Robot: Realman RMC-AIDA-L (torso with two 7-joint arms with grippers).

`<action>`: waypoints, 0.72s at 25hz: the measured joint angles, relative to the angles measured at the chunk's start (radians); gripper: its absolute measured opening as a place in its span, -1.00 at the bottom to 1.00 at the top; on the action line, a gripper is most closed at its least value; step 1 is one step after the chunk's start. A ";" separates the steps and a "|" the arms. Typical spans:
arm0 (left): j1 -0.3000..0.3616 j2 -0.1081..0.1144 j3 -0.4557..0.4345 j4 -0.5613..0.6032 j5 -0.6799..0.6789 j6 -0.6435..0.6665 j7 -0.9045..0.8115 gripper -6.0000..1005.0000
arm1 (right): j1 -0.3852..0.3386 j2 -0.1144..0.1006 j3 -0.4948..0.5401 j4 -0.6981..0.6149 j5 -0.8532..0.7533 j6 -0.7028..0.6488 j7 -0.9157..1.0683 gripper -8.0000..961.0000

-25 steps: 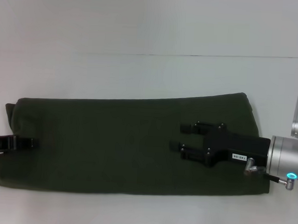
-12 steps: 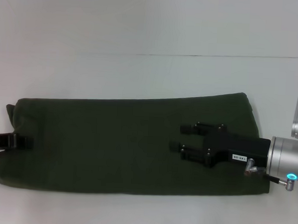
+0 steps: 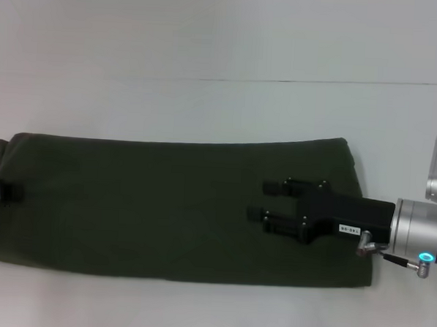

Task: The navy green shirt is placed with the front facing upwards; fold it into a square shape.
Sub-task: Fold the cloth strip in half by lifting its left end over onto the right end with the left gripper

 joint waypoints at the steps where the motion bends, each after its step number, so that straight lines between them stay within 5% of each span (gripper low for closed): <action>1: 0.003 0.000 0.000 0.006 0.001 0.000 -0.001 -0.83 | 0.001 0.000 0.000 0.000 0.000 0.000 0.000 0.35; 11: -0.003 -0.005 0.006 0.021 -0.008 0.027 0.003 -0.82 | 0.016 0.003 -0.005 0.004 0.002 0.017 0.000 0.35; 18: -0.007 -0.045 0.028 0.141 -0.086 0.128 -0.006 -0.82 | 0.024 0.004 -0.011 0.022 0.002 0.050 -0.015 0.35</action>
